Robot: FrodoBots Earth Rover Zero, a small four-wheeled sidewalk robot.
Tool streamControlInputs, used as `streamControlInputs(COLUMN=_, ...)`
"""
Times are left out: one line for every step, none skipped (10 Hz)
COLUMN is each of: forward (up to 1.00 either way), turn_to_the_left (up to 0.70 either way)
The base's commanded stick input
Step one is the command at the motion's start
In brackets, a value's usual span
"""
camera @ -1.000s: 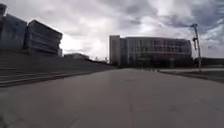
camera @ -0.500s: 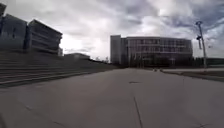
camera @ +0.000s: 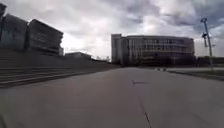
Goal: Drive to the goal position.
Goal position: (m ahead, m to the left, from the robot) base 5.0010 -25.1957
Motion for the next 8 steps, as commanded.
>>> streamControlInputs(forward=1.00, turn_to_the_left=-0.40)
streamControlInputs(forward=1.00, turn_to_the_left=-0.29)
streamControlInputs(forward=1.00, turn_to_the_left=0.09)
streamControlInputs(forward=1.00, turn_to_the_left=0.00)
streamControlInputs(forward=1.00, turn_to_the_left=0.00)
streamControlInputs(forward=1.00, turn_to_the_left=0.00)
streamControlInputs(forward=1.00, turn_to_the_left=0.00)
streamControlInputs(forward=1.00, turn_to_the_left=0.00)
